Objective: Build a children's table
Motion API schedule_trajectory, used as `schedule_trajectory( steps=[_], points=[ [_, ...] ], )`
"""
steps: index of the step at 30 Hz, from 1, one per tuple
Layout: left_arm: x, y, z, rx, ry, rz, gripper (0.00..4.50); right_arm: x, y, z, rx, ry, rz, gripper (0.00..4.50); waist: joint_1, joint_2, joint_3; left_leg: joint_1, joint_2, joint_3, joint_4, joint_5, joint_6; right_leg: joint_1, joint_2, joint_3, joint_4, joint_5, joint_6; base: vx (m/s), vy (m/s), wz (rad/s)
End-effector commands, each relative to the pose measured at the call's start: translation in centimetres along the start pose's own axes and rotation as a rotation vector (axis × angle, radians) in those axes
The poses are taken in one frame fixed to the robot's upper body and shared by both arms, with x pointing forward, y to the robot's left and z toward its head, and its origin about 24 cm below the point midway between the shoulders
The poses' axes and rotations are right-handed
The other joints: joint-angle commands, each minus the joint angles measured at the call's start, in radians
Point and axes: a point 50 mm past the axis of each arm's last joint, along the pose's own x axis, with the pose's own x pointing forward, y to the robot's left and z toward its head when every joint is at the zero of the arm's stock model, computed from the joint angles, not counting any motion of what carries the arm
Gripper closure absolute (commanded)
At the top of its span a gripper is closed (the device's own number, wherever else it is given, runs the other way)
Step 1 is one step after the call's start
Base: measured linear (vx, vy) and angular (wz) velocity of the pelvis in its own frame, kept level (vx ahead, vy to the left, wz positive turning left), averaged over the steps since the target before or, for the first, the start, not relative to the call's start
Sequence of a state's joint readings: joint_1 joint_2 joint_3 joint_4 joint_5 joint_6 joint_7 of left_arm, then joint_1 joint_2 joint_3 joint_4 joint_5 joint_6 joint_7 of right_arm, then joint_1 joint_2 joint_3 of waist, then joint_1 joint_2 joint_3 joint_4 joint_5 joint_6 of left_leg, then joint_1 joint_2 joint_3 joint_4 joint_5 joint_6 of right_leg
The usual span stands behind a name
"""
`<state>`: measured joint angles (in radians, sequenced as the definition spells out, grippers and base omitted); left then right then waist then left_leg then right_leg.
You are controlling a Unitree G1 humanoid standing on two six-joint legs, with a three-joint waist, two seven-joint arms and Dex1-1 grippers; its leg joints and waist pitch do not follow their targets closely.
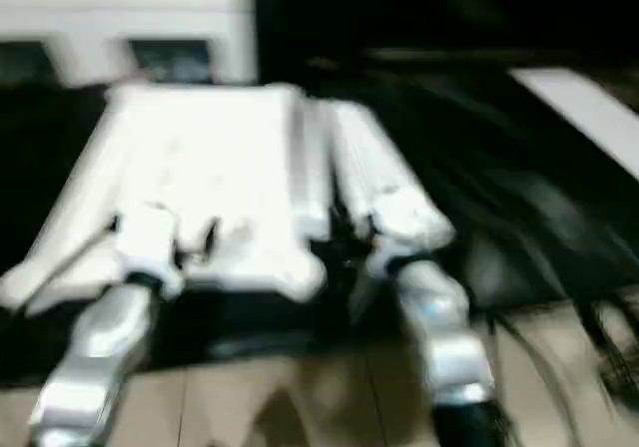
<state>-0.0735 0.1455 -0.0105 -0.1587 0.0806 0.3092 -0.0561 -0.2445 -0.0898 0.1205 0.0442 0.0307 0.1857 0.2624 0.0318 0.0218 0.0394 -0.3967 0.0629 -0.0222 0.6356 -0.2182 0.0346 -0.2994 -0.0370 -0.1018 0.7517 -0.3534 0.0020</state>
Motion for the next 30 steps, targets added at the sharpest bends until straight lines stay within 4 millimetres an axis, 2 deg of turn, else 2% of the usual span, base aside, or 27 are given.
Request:
schedule_trajectory(
  steps=[1, 2, 3, 4, 5, 6, 8, 9, 10, 11, 12, 13, 14, 15, 17, 19, 20, 21, 22, 23, 24, 25, 26, 27, 28, 29, 30],
  points=[
    [-0.1, -0.8, 0.4, -0.001, -0.011, -0.026, 0.07, -0.5, -1.1, -0.3, 0.002, 0.017, -0.039, 0.05, -0.024, 0.028, -0.071, 0.177, 0.166, -0.139, -0.067, 0.361, 0.529, -0.121, -0.011, 0.047, -0.011, -0.081, 0.042, 0.088, -0.021, 0.50],
    [-0.1, -0.9, 0.4, -0.001, -0.011, -0.027, 0.07, -0.6, -1.2, -0.3, 0.018, 0.014, -0.045, 0.05, -0.010, -0.011, -0.055, 0.112, 0.175, -0.051, -0.105, 0.250, 0.393, -0.110, -0.031, 0.095, -0.014, 0.104, 0.085, 0.088, -0.021, 0.50],
    [-0.1, -0.9, 0.4, -0.002, -0.011, -0.028, 0.07, -0.6, -1.3, -0.4, 0.029, 0.011, -0.049, 0.05, 0.005, -0.019, -0.041, 0.079, 0.158, -0.022, -0.123, 0.132, 0.359, -0.096, -0.039, 0.104, -0.040, 0.143, 0.065, 0.054, -0.046, 0.27],
    [-0.1, -0.9, 0.4, -0.001, -0.010, -0.028, 0.07, -0.7, -1.4, -0.4, 0.036, 0.013, -0.045, 0.05, 0.020, -0.068, -0.017, 0.039, 0.094, 0.053, -0.114, -0.196, 0.254, -0.061, -0.070, 0.160, -0.183, 0.081, 0.050, 0.030, -0.118, 0.32],
    [-0.2, -0.9, 0.4, -0.002, -0.008, -0.025, 0.07, -0.8, -1.2, -0.5, 0.032, 0.015, -0.021, 0.05, 0.065, -0.076, -0.025, 0.056, 0.024, 0.116, 0.045, -0.232, 0.129, -0.031, -0.186, 0.263, -0.278, -0.403, 0.043, 0.030, -0.118, 0.32],
    [-0.2, -0.9, 0.4, -0.002, -0.007, -0.024, 0.07, -0.8, -1.2, -0.5, 0.029, 0.015, -0.015, 0.05, 0.063, -0.089, -0.021, 0.032, 0.037, 0.104, 0.071, -0.174, 0.093, -0.002, -0.199, 0.275, -0.286, -0.537, 0.011, 0.041, -0.117, 0.22],
    [-0.3, -0.8, 0.4, -0.003, -0.007, -0.021, 0.07, -0.9, -0.7, -0.6, 0.005, 0.020, 0.030, 0.05, 0.088, -0.072, -0.028, -0.008, 0.049, 0.093, 0.054, -0.072, 0.016, 0.051, -0.150, 0.247, -0.253, -0.456, -0.118, 0.059, -0.051, -0.02],
    [-0.3, -0.7, 0.4, -0.003, -0.007, -0.020, 0.07, -0.9, -0.5, -0.6, -0.025, 0.022, 0.046, 0.05, 0.090, -0.075, -0.027, -0.001, 0.055, 0.098, 0.033, -0.066, 0.017, 0.050, -0.134, 0.235, -0.255, -0.397, -0.159, 0.057, -0.009, 0.12],
    [-0.3, -0.7, 0.4, -0.002, -0.007, -0.020, 0.07, -0.9, -0.4, -0.7, -0.039, 0.025, 0.051, 0.05, 0.089, -0.046, -0.028, 0.026, 0.076, 0.106, -0.024, -0.057, 0.016, 0.035, -0.094, 0.195, -0.248, -0.298, -0.227, 0.076, 0.048, 0.27],
    [-0.4, -0.6, 0.4, -0.001, -0.007, -0.019, 0.07, -0.8, 0.0, -0.7, -0.057, 0.025, 0.069, 0.05, 0.084, -0.026, -0.028, -0.025, 0.093, 0.084, -0.073, 0.009, 0.152, 0.064, -0.103, 0.090, -0.237, -0.209, -0.230, 0.076, 0.048, 0.27],
    [-0.4, -0.6, 0.4, 0.000, -0.007, -0.020, 0.07, -0.7, -0.1, -0.7, -0.050, 0.023, 0.063, 0.05, 0.075, -0.015, -0.041, 0.003, 0.097, 0.071, -0.080, -0.005, 0.194, 0.055, -0.079, 0.058, -0.230, -0.179, -0.225, 0.095, 0.094, 0.51],
    [-0.4, -0.6, 0.4, 0.001, -0.007, -0.021, 0.07, -0.6, -0.1, -0.7, -0.041, 0.020, 0.055, 0.05, 0.043, 0.009, -0.054, 0.088, 0.111, 0.004, -0.098, -0.031, 0.294, 0.020, -0.027, -0.001, -0.178, -0.105, -0.222, 0.137, 0.101, 0.67],
    [-0.5, -0.7, 0.4, 0.000, -0.007, -0.033, 0.07, -0.4, -0.3, -0.6, -0.007, 0.016, 0.021, 0.05, -0.001, 0.037, -0.055, 0.194, 0.180, -0.046, -0.094, -0.105, 0.325, -0.089, -0.007, 0.012, -0.089, -0.103, -0.163, 0.137, 0.101, 0.67],
    [-0.5, -0.7, 0.4, 0.000, -0.007, -0.033, 0.07, -0.4, -0.3, -0.6, -0.007, 0.016, 0.021, 0.05, -0.007, 0.006, -0.062, 0.200, 0.212, -0.068, -0.097, -0.091, 0.330, -0.104, -0.016, 0.023, -0.053, -0.066, -0.113, 0.151, 0.081, 0.45],
    [-0.5, -0.8, 0.4, -0.006, -0.006, -0.046, 0.07, -0.4, -0.6, -0.6, 0.022, 0.022, 0.005, 0.05, 0.019, 0.001, -0.040, 0.153, 0.186, -0.026, -0.118, -0.112, 0.336, -0.136, -0.028, 0.038, -0.018, 0.043, 0.022, 0.112, 0.067, 0.21],
    [-0.5, -1.6, 0.4, -0.021, -0.008, -0.109, 0.07, -0.8, -1.4, -0.5, 0.026, 0.022, 0.010, 0.05, 0.020, -0.021, -0.037, 0.140, 0.138, 0.011, -0.112, -0.118, 0.312, -0.121, -0.054, 0.065, -0.094, 0.136, -0.005, 0.042, 0.022, 0.05],
    [-0.5, -1.7, 0.4, -0.022, -0.009, -0.117, 0.07, -0.8, -1.4, -0.4, 0.027, 0.019, 0.011, 0.05, 0.023, -0.041, -0.035, 0.125, 0.118, 0.032, -0.106, -0.160, 0.276, -0.094, -0.075, 0.086, -0.141, 0.144, -0.025, 0.064, 0.008, 0.06],
    [-0.4, -2.2, 0.5, -0.021, -0.014, -0.153, 0.07, -1.1, -2.0, -0.2, 0.021, 0.004, 0.007, 0.05, 0.052, -0.083, -0.037, 0.072, 0.059, 0.085, -0.056, -0.193, 0.190, -0.011, -0.139, 0.165, -0.215, -0.005, -0.062, 0.051, -0.039, 0.14],
    [-0.3, -2.3, 0.6, -0.021, -0.015, -0.160, 0.07, -1.2, -2.1, -0.1, 0.018, 0.001, 0.002, 0.05, 0.080, -0.078, -0.031, 0.040, 0.062, 0.093, 0.023, -0.124, 0.103, 0.039, -0.225, 0.219, -0.269, -0.283, -0.140, 0.090, -0.042, 0.09],
    [-0.3, -2.4, 0.6, -0.021, -0.017, -0.172, 0.07, -1.3, -2.5, 0.1, 0.006, -0.006, -0.004, 0.05, 0.090, -0.062, -0.042, 0.001, 0.077, 0.089, 0.028, -0.027, 0.030, 0.068, -0.213, 0.207, -0.249, -0.265, -0.211, 0.062, -0.038, 0.06],
    [-0.2, -2.5, 0.6, -0.023, -0.017, -0.176, 0.07, -1.5, -2.6, 0.1, 0.018, -0.005, -0.005, 0.05, 0.091, -0.058, -0.041, 0.001, 0.086, 0.089, 0.004, 0.021, 0.008, 0.056, -0.190, 0.192, -0.236, -0.169, -0.236, 0.069, 0.003, -0.06],
    [-0.2, -2.5, 0.6, -0.024, -0.017, -0.177, 0.07, -1.5, -2.7, 0.1, 0.030, -0.005, -0.013, 0.05, 0.073, -0.026, -0.047, 0.004, 0.112, 0.093, -0.059, 0.149, -0.019, 0.022, -0.113, 0.129, -0.177, 0.092, -0.244, 0.070, 0.032, -0.05],
    [-0.1, -2.6, 0.6, -0.025, -0.017, -0.181, 0.07, -1.7, -3.0, 0.2, 0.057, -0.005, -0.032, 0.05, 0.046, -0.011, -0.067, 0.116, 0.162, 0.118, -0.059, 0.214, -0.124, -0.065, -0.032, 0.122, -0.136, 0.241, -0.180, 0.070, 0.032, -0.05],
    [0.0, -2.7, 0.6, -0.026, -0.017, -0.184, 0.07, -1.8, -3.2, 0.2, 0.074, -0.002, -0.049, 0.05, 0.038, -0.010, -0.062, 0.123, 0.175, 0.125, -0.063, 0.254, -0.158, -0.083, -0.023, 0.119, -0.122, 0.271, -0.163, 0.066, 0.061, -0.31],
    [0.2, -2.9, 0.7, -0.032, -0.021, -0.200, 0.07, -2.4, -3.5, 0.3, 0.047, 0.003, -0.056, 0.05, 0.051, 0.000, -0.069, 0.128, 0.155, 0.161, -0.043, 0.327, -0.196, -0.104, -0.021, 0.129, -0.125, 0.360, -0.143, 0.031, 0.065, -0.47],
    [0.3, -3.1, 0.8, -0.039, -0.023, -0.211, 0.07, -2.7, -3.6, 0.3, 0.026, 0.007, -0.062, 0.05, 0.056, -0.017, -0.072, 0.115, 0.116, 0.204, -0.034, 0.321, -0.223, -0.096, 0.004, 0.149, -0.138, 0.457, -0.132, 0.031, 0.065, -0.47],
    [0.3, -3.3, 0.9, -0.043, -0.026, -0.223, 0.07, -3.0, -3.8, 0.2, 0.014, 0.010, -0.069, 0.05, 0.063, -0.026, -0.075, 0.103, 0.097, 0.215, -0.034, 0.293, -0.229, -0.078, 0.019, 0.161, -0.133, 0.504, -0.132, -0.004, 0.058, -0.45]
  ],
)
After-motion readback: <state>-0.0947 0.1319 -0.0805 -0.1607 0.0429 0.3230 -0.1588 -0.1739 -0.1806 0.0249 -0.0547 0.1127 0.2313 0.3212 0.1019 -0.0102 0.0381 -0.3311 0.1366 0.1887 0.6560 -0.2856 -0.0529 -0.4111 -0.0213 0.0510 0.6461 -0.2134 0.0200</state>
